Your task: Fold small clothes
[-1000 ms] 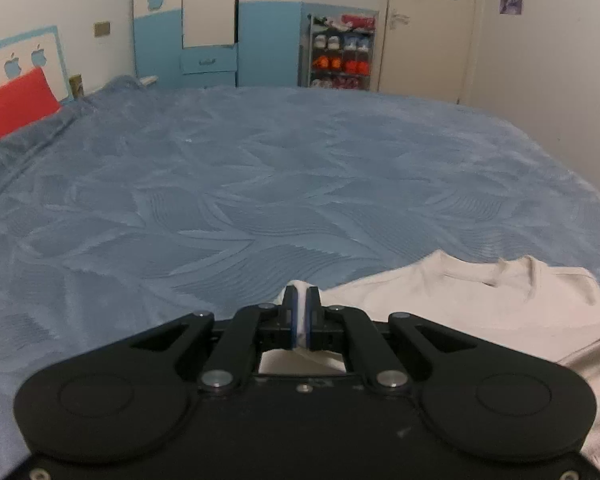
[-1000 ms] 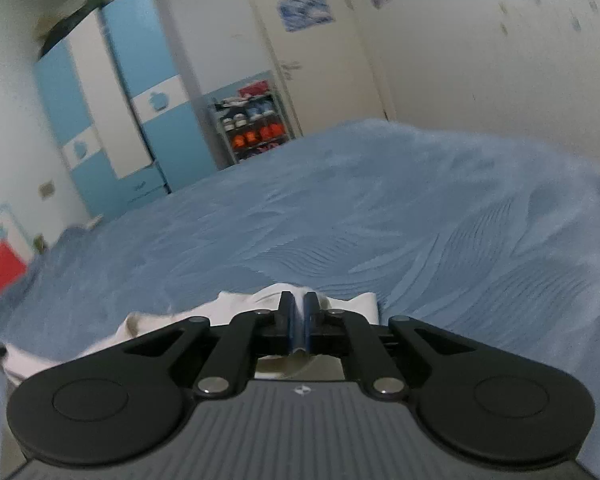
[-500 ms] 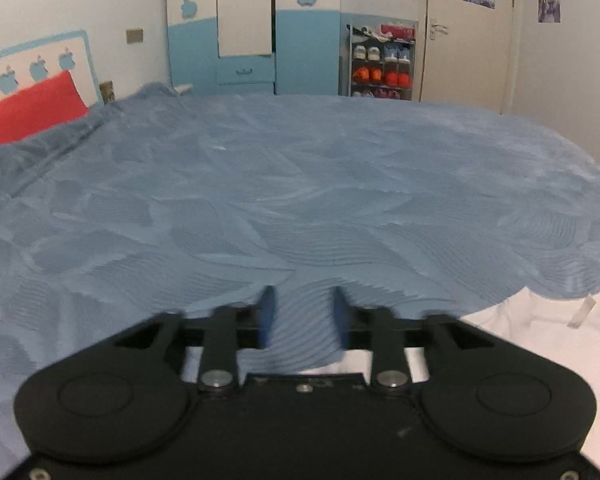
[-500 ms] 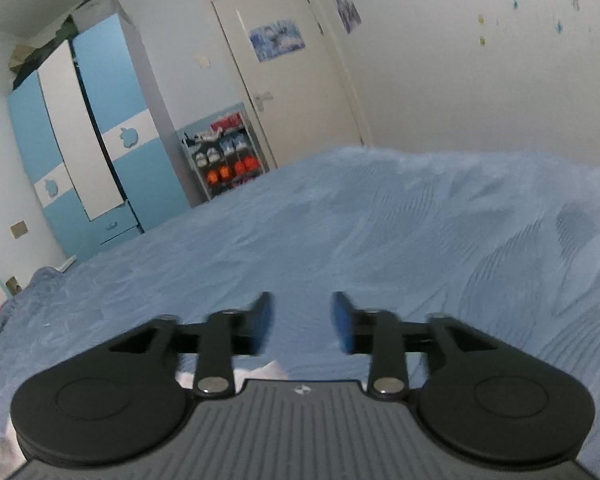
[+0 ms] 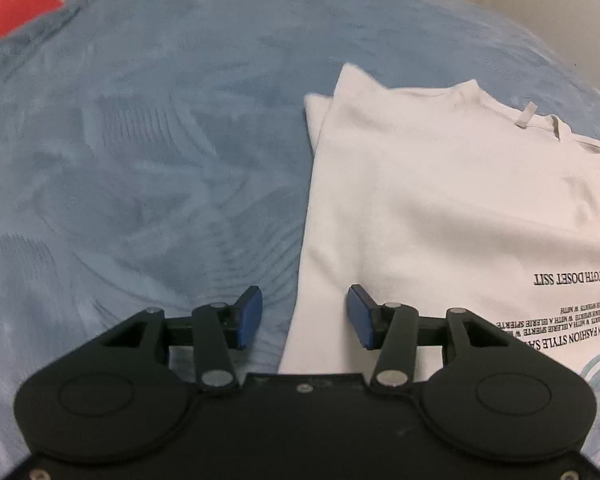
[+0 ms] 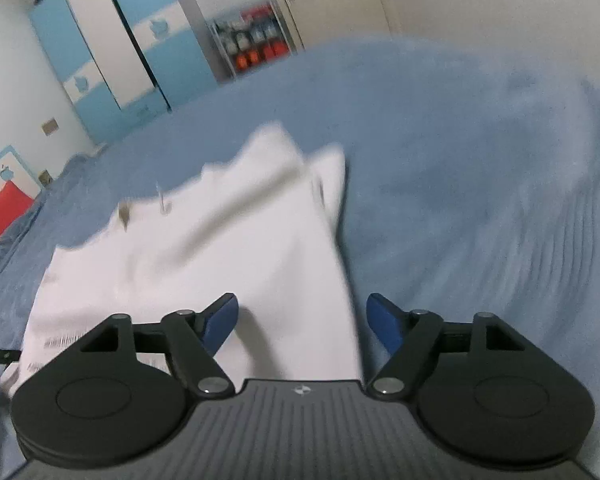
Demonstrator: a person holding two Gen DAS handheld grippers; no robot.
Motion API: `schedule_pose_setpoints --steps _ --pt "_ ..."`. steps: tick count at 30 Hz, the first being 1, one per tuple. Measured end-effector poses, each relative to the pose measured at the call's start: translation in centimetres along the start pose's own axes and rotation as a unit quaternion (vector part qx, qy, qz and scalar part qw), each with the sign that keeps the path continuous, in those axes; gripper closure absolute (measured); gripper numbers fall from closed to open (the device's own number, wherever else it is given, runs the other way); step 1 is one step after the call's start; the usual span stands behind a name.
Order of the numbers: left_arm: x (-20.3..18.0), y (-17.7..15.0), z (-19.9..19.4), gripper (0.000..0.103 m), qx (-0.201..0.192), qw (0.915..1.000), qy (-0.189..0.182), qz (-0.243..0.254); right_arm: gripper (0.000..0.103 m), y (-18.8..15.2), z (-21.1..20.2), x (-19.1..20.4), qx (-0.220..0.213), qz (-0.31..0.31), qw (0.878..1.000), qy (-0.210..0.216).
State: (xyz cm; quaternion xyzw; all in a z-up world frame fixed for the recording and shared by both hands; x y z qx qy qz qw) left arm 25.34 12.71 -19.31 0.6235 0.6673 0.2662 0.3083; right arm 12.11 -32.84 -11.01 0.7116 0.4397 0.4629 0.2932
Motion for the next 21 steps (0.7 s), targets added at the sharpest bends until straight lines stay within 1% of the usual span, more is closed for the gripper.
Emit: schedule_pose_setpoints --steps 1,2,3,4,5,6,7,9,10,11,15,17,19,20,21 --pt "0.3 -0.2 0.5 0.051 0.008 0.9999 -0.005 -0.011 0.015 -0.8 0.2 -0.1 0.017 0.005 1.0 0.001" --pt "0.6 -0.4 1.1 0.052 0.014 0.9996 -0.013 -0.021 0.012 -1.4 0.4 -0.1 0.025 0.001 1.0 0.002" --pt "0.8 -0.4 1.6 0.058 0.013 0.9995 -0.018 -0.024 0.013 -1.9 0.7 0.1 0.024 -0.015 1.0 0.002" --pt "0.7 -0.3 1.9 0.072 0.013 0.9994 -0.023 -0.023 0.027 -2.2 1.4 0.4 0.024 -0.034 0.999 -0.003" --pt "0.4 -0.2 1.9 0.088 0.007 0.9991 -0.033 -0.026 0.048 -2.3 2.2 0.7 0.034 -0.044 0.998 0.003" --pt "0.4 0.2 1.7 0.102 0.004 0.9985 -0.04 -0.038 0.062 -2.1 2.4 0.9 0.039 -0.041 0.998 0.003" --pt "0.2 0.5 1.4 0.102 -0.004 0.9987 -0.029 -0.042 0.086 -1.3 2.2 1.1 0.043 -0.029 0.999 0.008" --pt "-0.4 1.6 -0.2 0.102 -0.035 0.9991 -0.006 -0.022 0.088 0.4 0.6 1.6 0.026 -0.026 0.999 0.011" --pt "-0.2 2.3 -1.6 0.102 -0.053 0.9983 -0.005 -0.024 0.089 1.3 -0.4 2.0 0.018 -0.031 0.999 0.015" --pt "0.2 3.1 -3.5 0.102 -0.071 0.997 -0.012 -0.028 0.089 2.1 -1.5 2.4 0.014 -0.033 0.999 0.02" --pt "1.0 3.9 -10.2 0.103 -0.112 0.9933 -0.015 -0.026 0.09 4.1 -5.4 3.6 0.007 -0.029 0.999 0.038" --pt "0.8 3.5 -12.9 0.103 -0.126 0.992 -0.002 -0.002 0.09 4.2 -7.3 4.3 0.014 -0.029 0.998 0.046" --pt "0.8 2.7 -13.3 0.103 -0.11 0.9938 0.005 0.016 0.09 3.3 -8.2 4.4 0.028 -0.028 0.998 0.039" --pt "1.0 1.8 -12.8 0.103 -0.1 0.9948 0.011 0.016 0.09 2.5 -8.6 4.3 0.035 -0.031 0.998 0.036" --pt "1.0 1.1 -11.8 0.102 -0.083 0.9964 0.005 0.02 0.09 1.6 -8.4 4.0 0.043 -0.033 0.998 0.033"
Point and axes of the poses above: each gripper's, at about its wrist camera, not at the fingertips, and z roughly the way its jaws point, x to its left, y to its top, the point moved 1 cm from there along z, roughly the way its jaws point, and after that the axes turned 15 degrees about -x, right-handed, at the moved point
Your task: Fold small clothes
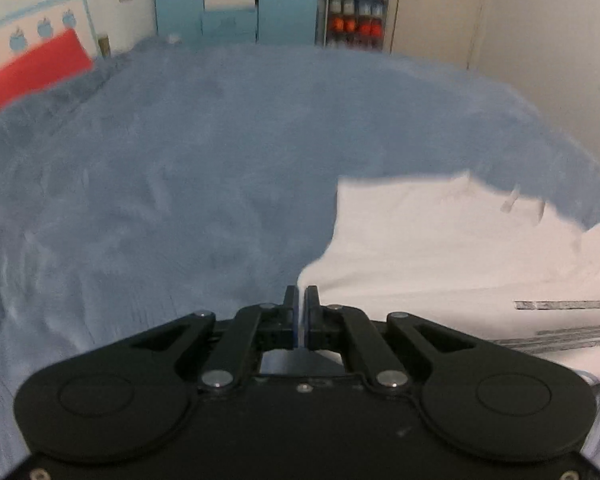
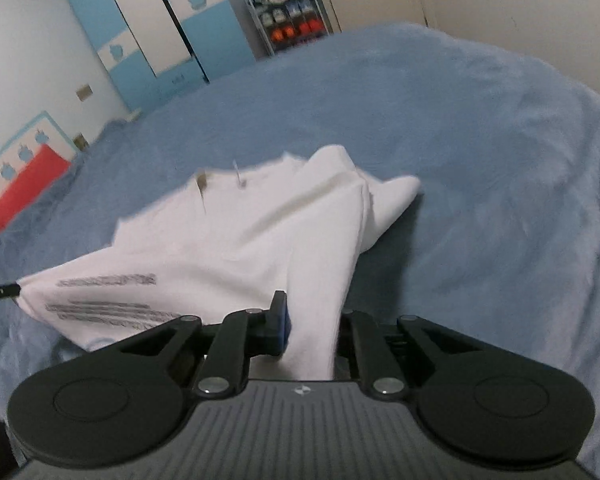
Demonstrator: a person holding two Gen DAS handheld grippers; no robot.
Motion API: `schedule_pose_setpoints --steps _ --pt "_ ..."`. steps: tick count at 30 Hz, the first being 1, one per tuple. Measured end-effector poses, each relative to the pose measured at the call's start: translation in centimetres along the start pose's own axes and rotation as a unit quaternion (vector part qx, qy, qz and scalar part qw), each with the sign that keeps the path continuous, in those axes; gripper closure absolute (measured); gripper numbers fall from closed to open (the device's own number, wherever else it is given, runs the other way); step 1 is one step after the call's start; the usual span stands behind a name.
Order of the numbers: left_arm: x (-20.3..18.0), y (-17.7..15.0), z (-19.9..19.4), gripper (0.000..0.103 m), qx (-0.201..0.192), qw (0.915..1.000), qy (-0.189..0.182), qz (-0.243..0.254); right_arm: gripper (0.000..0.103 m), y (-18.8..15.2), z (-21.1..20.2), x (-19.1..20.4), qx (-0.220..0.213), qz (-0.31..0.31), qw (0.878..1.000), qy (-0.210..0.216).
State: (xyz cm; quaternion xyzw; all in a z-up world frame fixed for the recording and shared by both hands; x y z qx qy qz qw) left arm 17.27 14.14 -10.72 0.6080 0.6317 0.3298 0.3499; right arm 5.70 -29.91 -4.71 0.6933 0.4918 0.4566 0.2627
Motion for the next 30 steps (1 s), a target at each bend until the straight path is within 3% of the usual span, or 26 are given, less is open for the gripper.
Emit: schedule_pose_setpoints --steps 2,3,5,6,8,10,13,16,22,24,25,26,27,30 --pt "0.1 -2.2 2.4 0.101 0.018 0.9997 -0.01 0.01 0.089 -2.5 0.9 -0.9 0.021 0.003 1.0 -0.016" --pt "0.4 -3.0 3.7 0.095 0.031 0.9994 -0.011 0.008 0.088 -3.9 1.7 -1.4 0.037 0.002 0.999 -0.025" --pt "0.8 -4.2 6.5 0.071 0.075 0.9971 -0.005 0.009 0.079 -5.7 2.4 -2.2 0.045 0.005 0.998 -0.031" --pt "1.1 -4.2 7.4 0.067 0.083 0.9964 0.006 0.014 0.078 -5.8 2.1 -2.3 0.043 0.011 0.999 -0.026" --pt "1.1 -3.6 7.7 0.067 0.071 0.9973 0.011 0.011 0.063 -4.7 1.7 -2.6 0.037 0.029 0.999 -0.014" --pt "1.6 -2.2 7.6 0.059 0.047 0.9988 -0.003 -0.014 0.057 -3.2 1.2 -2.5 0.013 0.026 0.999 -0.022" --pt "1.4 -0.3 8.7 0.055 0.033 0.9978 -0.029 -0.049 0.039 -0.7 1.3 -1.3 -0.034 -0.013 0.999 -0.032" --pt "0.0 1.4 11.0 0.053 0.023 0.9976 -0.035 -0.056 0.034 1.3 3.4 0.0 -0.069 -0.055 0.995 -0.04" --pt "-3.2 1.1 19.2 0.054 0.056 0.9973 -0.048 -0.009 0.026 2.5 10.4 0.8 -0.068 -0.087 0.992 -0.053" --pt "-3.7 0.5 20.2 0.061 0.037 0.998 -0.051 0.002 0.025 2.1 12.9 0.7 -0.049 -0.092 0.993 -0.061" --pt "-3.9 0.3 20.2 0.075 0.024 0.9987 -0.045 0.004 0.045 1.6 13.8 0.5 -0.042 -0.096 0.992 -0.071" --pt "-4.1 0.2 20.0 0.092 0.013 0.9992 -0.039 -0.001 0.093 1.1 14.7 0.4 -0.039 -0.103 0.99 -0.087" --pt "-4.2 0.3 19.7 0.101 0.005 0.9994 -0.035 -0.005 0.093 1.1 15.0 0.1 -0.039 -0.099 0.991 -0.08" --pt "-5.1 0.0 17.6 0.101 -0.05 0.9986 -0.013 0.014 0.094 0.9 12.9 0.1 -0.098 -0.087 0.988 -0.08"
Point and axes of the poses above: each gripper's, at about its wrist camera, not at the fingertips, and z roughly the way its jaws point, x to its left, y to its top, the point moved 1 cm from there along z, roughly the way its jaws point, and after that the axes turned 15 degrees about -x, right-handed, at the moved point
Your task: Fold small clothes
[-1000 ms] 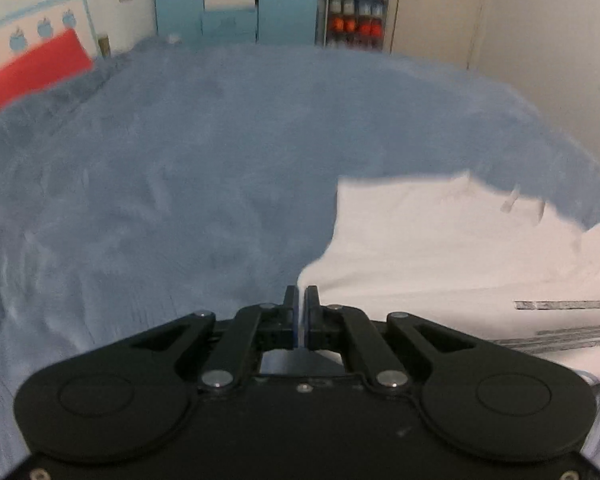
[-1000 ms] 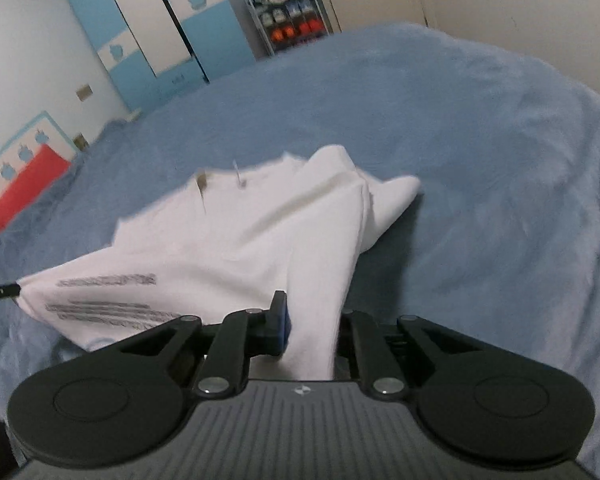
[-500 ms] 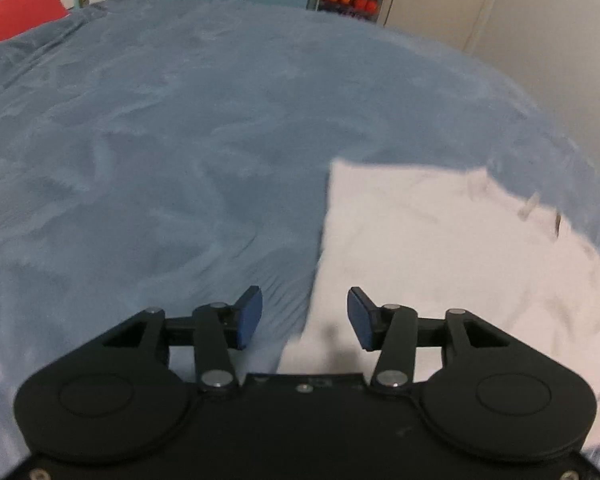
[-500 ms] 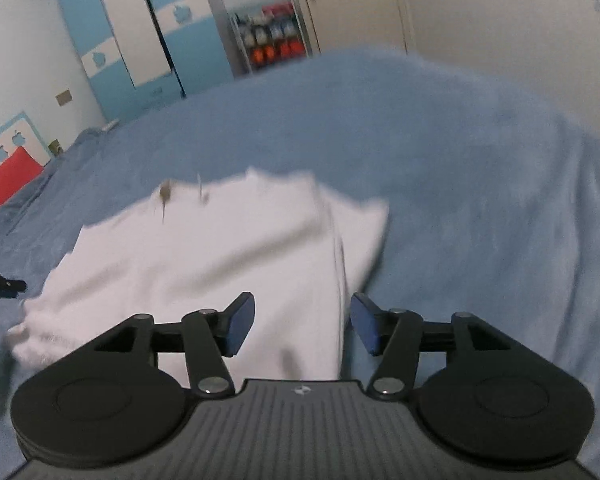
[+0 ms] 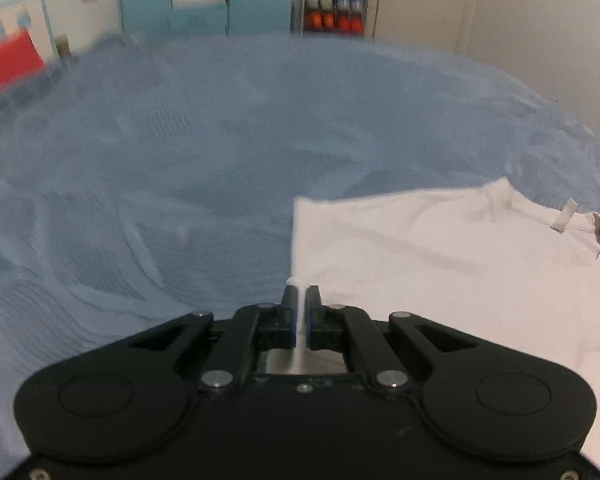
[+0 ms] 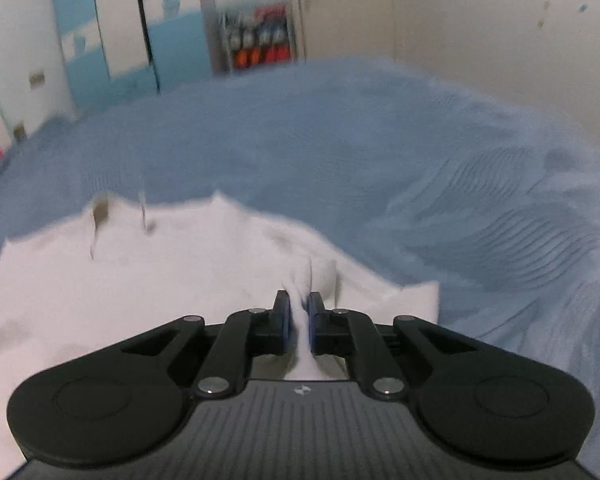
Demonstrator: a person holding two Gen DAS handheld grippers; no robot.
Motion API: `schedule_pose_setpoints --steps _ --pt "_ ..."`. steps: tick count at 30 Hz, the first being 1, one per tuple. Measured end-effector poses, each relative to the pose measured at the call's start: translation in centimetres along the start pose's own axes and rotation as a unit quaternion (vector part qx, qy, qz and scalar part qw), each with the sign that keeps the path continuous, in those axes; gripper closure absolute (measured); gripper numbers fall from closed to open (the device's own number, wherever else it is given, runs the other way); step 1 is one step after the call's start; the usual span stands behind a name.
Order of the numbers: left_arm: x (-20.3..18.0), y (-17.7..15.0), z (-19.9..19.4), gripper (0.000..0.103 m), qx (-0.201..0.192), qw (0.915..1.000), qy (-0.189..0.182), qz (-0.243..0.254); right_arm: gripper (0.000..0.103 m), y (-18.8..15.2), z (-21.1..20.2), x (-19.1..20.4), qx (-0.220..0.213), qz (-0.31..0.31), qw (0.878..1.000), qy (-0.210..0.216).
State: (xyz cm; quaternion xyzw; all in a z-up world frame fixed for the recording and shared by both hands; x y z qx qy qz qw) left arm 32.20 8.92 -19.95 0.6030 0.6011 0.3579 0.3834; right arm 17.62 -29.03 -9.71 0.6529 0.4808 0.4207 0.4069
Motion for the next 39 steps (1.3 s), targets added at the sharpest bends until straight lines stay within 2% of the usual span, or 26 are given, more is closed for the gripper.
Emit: schedule_pose_setpoints --steps 2,6,8,11,13,16,20,22,23,24,25,28,30,31,35,36,37,38,39 --pt "-0.3 0.7 -1.6 0.101 -0.043 0.999 0.009 -0.008 0.094 0.6 -2.1 0.2 -0.045 -0.009 0.999 -0.012" --pt "-1.3 3.6 -2.5 0.101 -0.097 0.9952 0.001 -0.015 0.094 2.0 -4.4 0.0 -0.107 0.0 0.994 -0.022" --pt "-1.9 5.4 -1.9 0.101 -0.111 0.9938 -0.005 -0.006 0.094 2.5 -5.4 -0.1 -0.139 -0.001 0.99 -0.036" --pt "-3.0 6.7 0.4 0.101 -0.124 0.992 -0.013 0.017 0.094 2.4 -5.0 -0.3 -0.148 -0.014 0.987 -0.059" --pt "-3.5 6.2 3.2 0.101 -0.125 0.9912 -0.011 0.042 0.094 1.5 -3.4 -0.7 -0.14 -0.019 0.988 -0.07" --pt "-3.6 4.2 8.5 0.103 -0.097 0.9932 0.029 0.057 0.094 -1.1 -0.3 -1.4 -0.107 -0.013 0.989 -0.099" --pt "-0.5 0.9 13.5 0.103 -0.018 0.9986 0.04 -0.028 0.092 -3.4 1.5 -3.4 -0.07 0.039 0.992 -0.095" --pt "0.2 1.2 13.0 0.1 -0.025 0.9977 0.047 -0.043 0.088 -3.1 1.4 -3.2 -0.068 0.04 0.993 -0.09" --pt "0.2 1.9 12.4 0.097 -0.026 0.9975 0.047 -0.045 0.079 -3.0 1.4 -3.2 -0.066 0.042 0.993 -0.085" --pt "0.3 2.7 11.8 0.08 -0.023 0.9977 0.042 -0.048 0.077 -2.7 1.4 -3.2 -0.062 0.044 0.994 -0.077" --pt "0.6 3.2 11.1 0.069 -0.021 0.998 0.032 -0.05 0.07 -2.5 1.0 -3.0 -0.063 0.046 0.994 -0.076" --pt "0.3 4.5 9.7 0.062 -0.001 0.9992 0.002 -0.04 0.034 -1.2 0.0 -3.0 -0.075 0.055 0.993 -0.077" --pt "0.0 4.5 9.6 0.06 0.034 0.9989 -0.024 -0.022 0.031 -0.4 -1.0 -3.1 -0.077 0.061 0.993 -0.071" --pt "-0.9 4.4 9.7 0.06 0.047 0.9983 -0.033 -0.004 0.03 -0.1 -1.4 -3.2 -0.079 0.064 0.993 -0.067" --pt "-3.3 2.6 9.7 0.061 0.057 0.9962 -0.044 0.049 0.028 0.4 -0.9 -2.9 -0.058 0.06 0.995 -0.054" --pt "-4.0 2.4 9.0 0.067 0.053 0.9959 -0.047 0.056 0.028 0.2 -0.4 -2.9 -0.048 0.057 0.996 -0.057" --pt "-4.4 2.1 8.9 0.082 0.044 0.9961 -0.041 0.064 0.028 -0.2 0.3 -2.8 -0.034 0.054 0.996 -0.061" --pt "-5.1 1.8 9.1 0.092 0.042 0.9958 -0.037 0.072 0.032 -0.6 1.0 -2.9 -0.018 0.054 0.996 -0.065" --pt "-5.3 1.6 9.0 0.092 0.044 0.9955 -0.036 0.075 0.042 -1.2 1.5 -3.0 -0.008 0.055 0.996 -0.07"
Point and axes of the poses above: each gripper's, at about its wrist camera, not at the fingertips, and z roughly the way its jaws point, x to its left, y to its top, the point moved 1 cm from there along z, roughly the way its jaws point, and after that the axes turned 15 degrees about -x, right-handed, at the moved point
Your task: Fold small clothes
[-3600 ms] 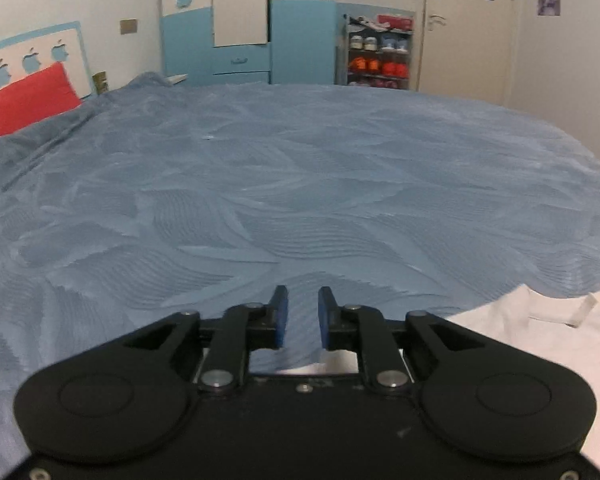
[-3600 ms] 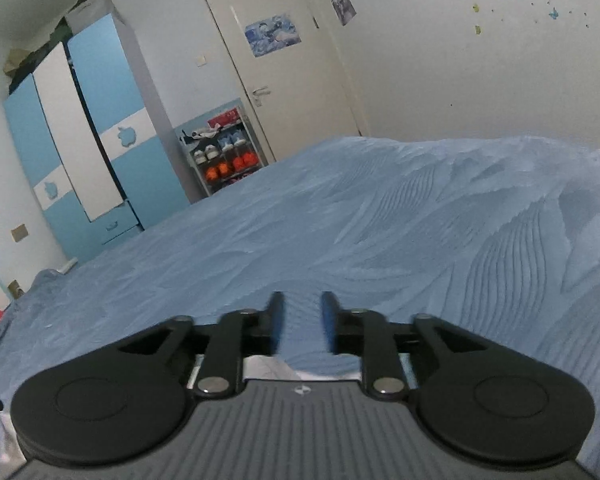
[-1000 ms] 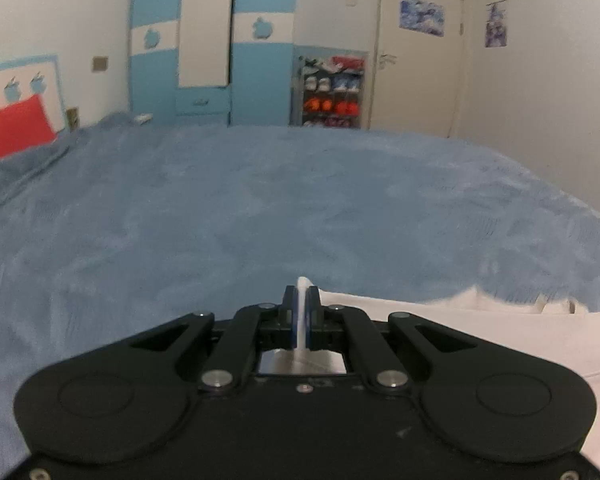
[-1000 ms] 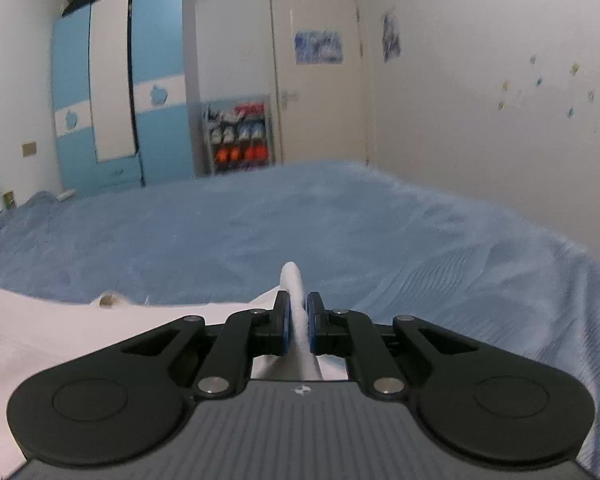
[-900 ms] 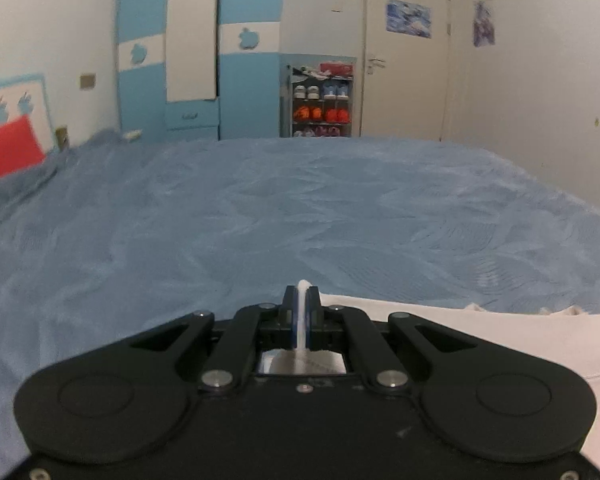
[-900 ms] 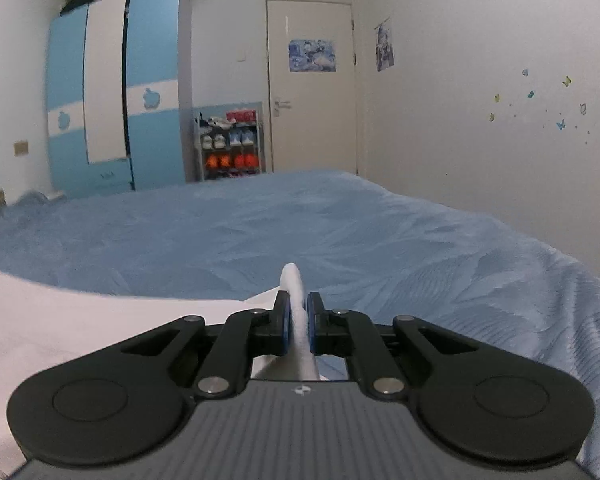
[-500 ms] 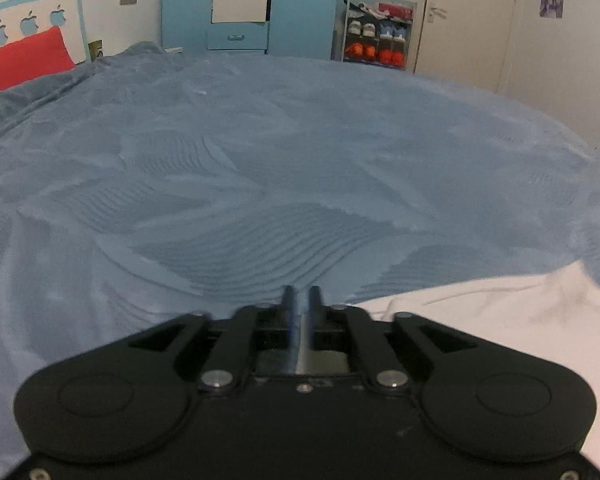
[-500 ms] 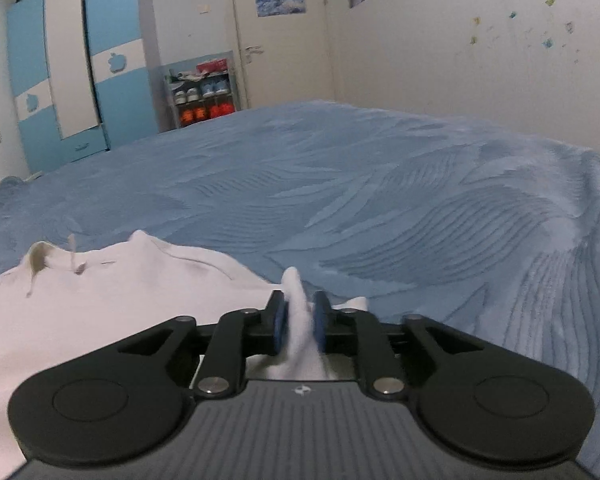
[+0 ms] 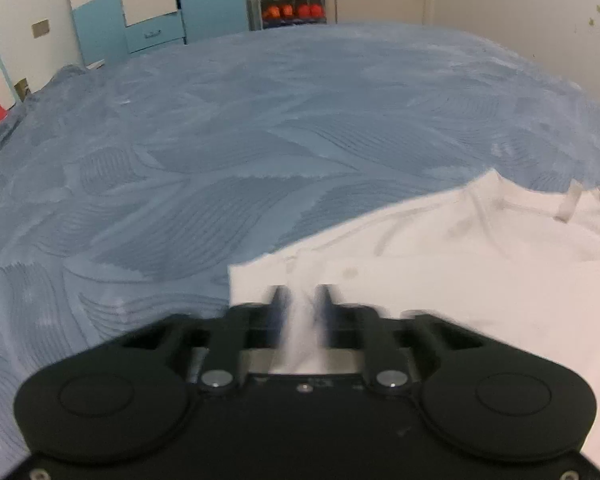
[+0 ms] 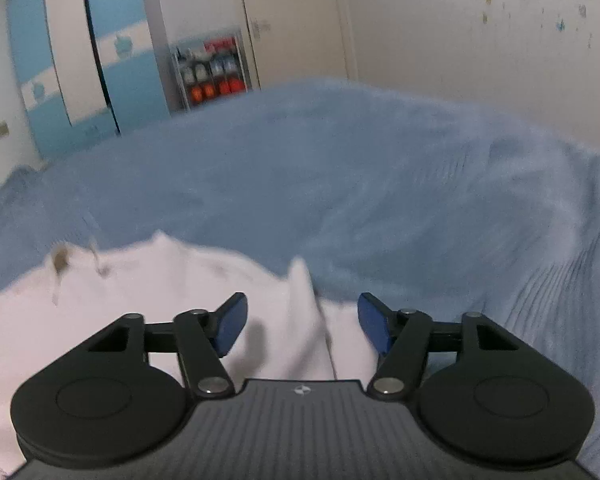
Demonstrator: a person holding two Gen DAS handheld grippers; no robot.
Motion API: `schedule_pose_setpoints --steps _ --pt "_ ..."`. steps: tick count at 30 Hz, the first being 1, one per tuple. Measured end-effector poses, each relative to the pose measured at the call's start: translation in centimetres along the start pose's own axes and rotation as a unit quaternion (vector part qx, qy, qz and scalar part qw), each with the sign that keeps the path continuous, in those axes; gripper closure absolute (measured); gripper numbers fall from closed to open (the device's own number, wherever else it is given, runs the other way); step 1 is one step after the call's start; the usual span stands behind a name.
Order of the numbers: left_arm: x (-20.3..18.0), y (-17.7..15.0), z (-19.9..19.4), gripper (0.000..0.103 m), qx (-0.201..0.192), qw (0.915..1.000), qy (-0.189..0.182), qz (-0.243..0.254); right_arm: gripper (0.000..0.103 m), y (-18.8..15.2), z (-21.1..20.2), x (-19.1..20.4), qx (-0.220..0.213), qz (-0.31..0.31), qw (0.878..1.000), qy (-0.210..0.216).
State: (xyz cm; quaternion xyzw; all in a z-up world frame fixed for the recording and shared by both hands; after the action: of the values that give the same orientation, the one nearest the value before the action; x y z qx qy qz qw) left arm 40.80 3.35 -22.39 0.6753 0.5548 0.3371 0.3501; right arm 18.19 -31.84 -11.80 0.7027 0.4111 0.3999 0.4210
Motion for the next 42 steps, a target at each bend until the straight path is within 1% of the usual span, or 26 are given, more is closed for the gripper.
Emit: schedule_pose_setpoints --steps 1,2,6,8,11,12,14,16,18,20,21,22,23,24,25,26,27,28,29,30,31,33,35,37,39,42 --pt "-0.3 -0.1 0.0 0.093 -0.005 1.0 0.006 0.004 0.08 -0.5 0.3 0.0 0.003 0.001 1.0 0.001" --pt "-0.4 0.0 -0.8 0.093 -0.008 0.9999 0.006 0.007 0.093 -0.8 0.4 -0.2 0.004 0.008 1.0 0.014" --pt "-1.7 0.4 -4.2 0.093 -0.035 0.9993 0.005 0.011 0.093 -0.6 -0.4 -0.3 -0.014 0.014 1.0 0.02" --pt "-1.1 0.9 -5.2 0.094 -0.06 0.9979 0.027 -0.001 0.094 -0.3 -0.8 -0.5 -0.03 0.024 0.999 0.022" --pt "-0.3 2.1 -6.4 0.094 -0.114 0.9913 0.055 -0.034 0.094 0.6 -2.2 -0.3 -0.079 0.036 0.996 0.03" --pt "-0.4 2.4 -6.8 0.094 -0.126 0.9895 0.063 -0.034 0.094 1.0 -2.7 0.1 -0.096 0.033 0.994 0.035" --pt "-0.8 2.9 -7.0 0.094 -0.151 0.9848 0.08 -0.031 0.094 1.6 -3.5 1.4 -0.129 0.0 0.991 0.028" --pt "-1.0 2.6 -5.7 0.094 -0.15 0.9844 0.087 -0.026 0.094 1.4 -2.9 2.2 -0.137 -0.026 0.99 0.014" --pt "-0.9 1.1 -3.0 0.094 -0.131 0.9868 0.092 -0.023 0.094 0.1 -1.0 2.0 -0.12 -0.027 0.992 0.01" --pt "-0.8 -1.5 0.5 0.093 -0.081 0.992 0.094 -0.022 0.093 -2.0 1.7 1.4 -0.071 -0.014 0.997 0.004" --pt "-0.7 -2.6 1.5 0.092 -0.071 0.9926 0.094 -0.029 0.093 -2.4 2.6 1.0 -0.052 0.0 0.999 0.006" --pt "-0.7 -3.0 1.5 0.089 -0.077 0.992 0.095 -0.033 0.091 -2.3 2.7 0.7 -0.053 0.012 0.998 0.009" --pt "-0.5 -2.7 1.3 0.086 -0.079 0.9915 0.098 -0.033 0.083 -1.8 2.5 0.5 -0.054 0.016 0.998 0.006" --pt "-0.3 -2.2 0.8 0.08 -0.077 0.9914 0.099 -0.037 0.078 -1.4 2.2 0.5 -0.052 0.015 0.999 0.005" --pt "0.1 -1.7 0.0 0.066 -0.07 0.9917 0.099 -0.043 0.062 -0.8 1.7 0.3 -0.051 0.015 0.999 0.002" --pt "0.8 -1.0 -1.0 0.062 -0.056 0.9924 0.099 -0.047 0.052 -0.1 1.0 0.1 -0.051 0.015 0.999 -0.004" --pt "1.2 -0.6 -1.8 0.062 -0.049 0.993 0.096 -0.049 0.047 0.9 0.1 -0.2 -0.054 0.015 0.998 -0.004" --pt "1.9 -0.2 -3.1 0.055 -0.04 0.9932 0.096 -0.052 0.034 1.6 -0.9 -0.5 -0.053 0.018 0.998 0.004" --pt "2.7 0.0 -4.7 0.051 -0.025 0.994 0.089 -0.06 0.018 2.2 -2.0 -1.0 -0.046 0.022 0.999 0.016" --pt "3.4 0.0 -5.7 0.049 -0.011 0.9947 0.076 -0.068 0.011 2.9 -3.3 -1.5 -0.036 0.028 0.998 0.03" --pt "4.0 -0.4 -7.0 0.049 0.008 0.9952 0.059 -0.077 0.008 3.2 -4.3 -1.7 -0.03 0.033 0.998 0.037" --pt "4.9 -1.4 -8.7 0.049 0.043 0.9942 0.03 -0.094 0.008 3.0 -6.7 -2.8 -0.016 0.045 0.997 0.055" --pt "5.1 -3.0 -9.8 0.049 0.077 0.9923 0.01 -0.097 0.008 1.9 -8.2 -3.5 0.025 0.062 0.995 0.068" --pt "4.5 -4.5 -10.2 0.048 0.094 0.9919 0.015 -0.084 0.008 0.6 -8.8 -3.9 0.057 0.082 0.992 0.078" --pt "4.4 -5.7 -9.5 0.046 0.107 0.9909 0.025 -0.078 0.008 -0.6 -8.9 -4.1 0.076 0.098 0.989 0.084" --pt "5.4 -6.2 -8.3 0.046 0.11 0.9858 0.015 -0.126 0.008 -2.3 -7.1 -3.6 0.138 0.122 0.977 0.111"
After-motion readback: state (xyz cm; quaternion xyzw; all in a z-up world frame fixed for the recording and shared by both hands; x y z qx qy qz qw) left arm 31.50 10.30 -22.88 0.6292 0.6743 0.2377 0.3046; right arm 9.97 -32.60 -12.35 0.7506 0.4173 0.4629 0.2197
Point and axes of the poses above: each gripper's, at about its wrist camera, not at the fingertips, and z roughly the way its jaws point, x to its left, y to its top, the point moved 1 cm from there along z, roughly the way its jaws point, and after that the axes turned 15 degrees about -x, right-handed, at the moved point
